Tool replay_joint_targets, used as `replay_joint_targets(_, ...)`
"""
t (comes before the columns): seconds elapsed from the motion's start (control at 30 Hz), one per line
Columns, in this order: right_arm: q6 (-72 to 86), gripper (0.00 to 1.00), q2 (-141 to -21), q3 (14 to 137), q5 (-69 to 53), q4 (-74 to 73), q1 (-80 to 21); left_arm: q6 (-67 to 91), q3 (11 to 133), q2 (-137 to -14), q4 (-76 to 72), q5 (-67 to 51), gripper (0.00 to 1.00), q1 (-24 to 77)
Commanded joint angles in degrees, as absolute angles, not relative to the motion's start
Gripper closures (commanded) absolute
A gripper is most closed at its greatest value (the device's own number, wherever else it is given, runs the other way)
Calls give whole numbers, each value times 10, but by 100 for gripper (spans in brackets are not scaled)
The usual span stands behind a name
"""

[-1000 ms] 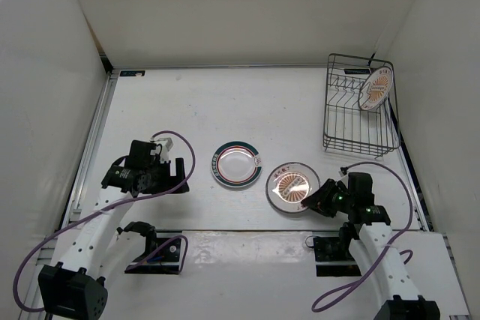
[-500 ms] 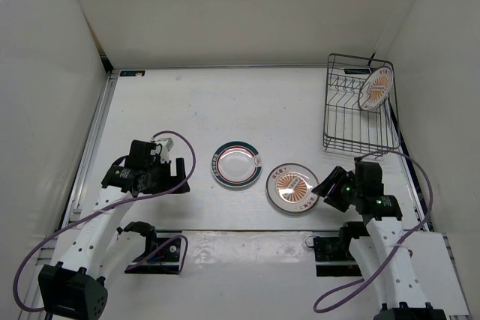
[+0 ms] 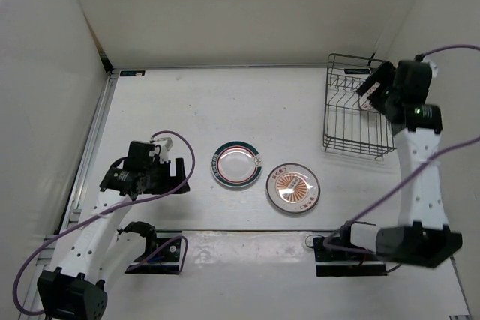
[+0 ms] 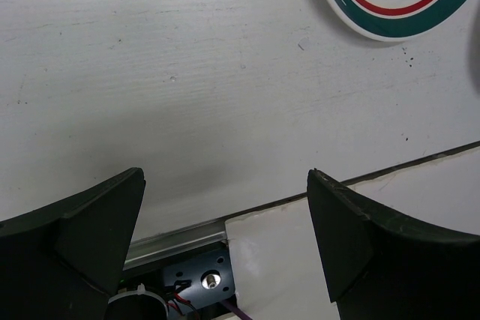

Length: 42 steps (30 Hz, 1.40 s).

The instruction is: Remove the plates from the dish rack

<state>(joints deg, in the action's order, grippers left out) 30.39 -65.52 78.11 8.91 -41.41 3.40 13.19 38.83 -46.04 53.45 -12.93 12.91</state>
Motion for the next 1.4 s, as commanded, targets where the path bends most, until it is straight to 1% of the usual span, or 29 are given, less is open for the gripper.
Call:
replay_joint_targets(0.0,299,10,-761,917,185,-445,90,134,389,-450,527,-138,0,137)
replay_joint_targets(0.07,333,10,-804,955,234,-447,102,133,392,-446,532,-128,0,141)
replay_joint_targets(0.1,337,10,-817,950,238,-431,115,134,392,-441,532,-129,0,141)
replay_joint_targets(0.13,337,10,-823,938,252,-381,116,135,389,-434,529,-126,0,141)
replay_joint_targets(0.17,337,11,-829,941,263,-377,119,136,388,-432,528,-128,0,141)
replay_joint_targets(0.2,336,11,-865,950,271,-375,123,137,388,-426,527,-129,0,142)
replay_joint_targets(0.23,331,13,-879,981,286,-379,124,137,388,-426,526,-130,0,144)
replay_joint_targets(0.3,309,15,-907,987,310,-369,125,136,388,-422,527,-131,0,148)
replay_joint_targets(0.4,261,15,-937,959,333,-312,124,135,388,-417,528,-130,0,150)
replay_joint_targets(0.43,240,12,-949,953,333,-307,127,137,388,-416,528,-129,0,151)
replay_joint_targets(0.47,234,10,-958,941,326,-294,127,136,388,-412,529,-126,0,153)
replay_joint_targets(0.57,194,10,-987,904,296,-241,133,136,388,-403,533,-115,0,153)
replay_joint_targets(0.67,157,10,-1013,906,272,-226,135,138,387,-391,532,-108,0,151)
replay_joint_targets(0.8,139,10,-1041,932,276,-229,139,140,384,-388,533,-100,0,152)
replay_joint_targets(0.9,118,15,-1070,982,271,-247,144,140,384,-395,534,-90,0,152)
replay_joint_targets(0.93,104,15,-1075,986,262,-247,144,141,384,-398,536,-91,0,152)
replay_joint_targets(1.0,97,19,-1093,1000,239,-252,153,141,384,-405,536,-98,0,154)
replay_joint_targets(1.03,82,19,-1098,1003,223,-257,155,140,386,-406,537,-99,0,153)
replay_joint_targets(1.1,86,22,-1113,1005,207,-257,161,141,384,-405,535,-101,0,152)
replay_joint_targets(1.13,80,22,-1115,1001,186,-255,163,140,384,-405,534,-101,0,152)
replay_joint_targets(1.2,75,26,-1126,999,162,-249,167,141,383,-403,534,-99,0,152)
replay_joint_targets(1.23,73,26,-1134,1003,148,-244,169,141,382,-405,535,-99,0,152)
replay_joint_targets(1.37,78,35,-1166,1043,97,-247,173,141,385,-409,536,-102,0,152)
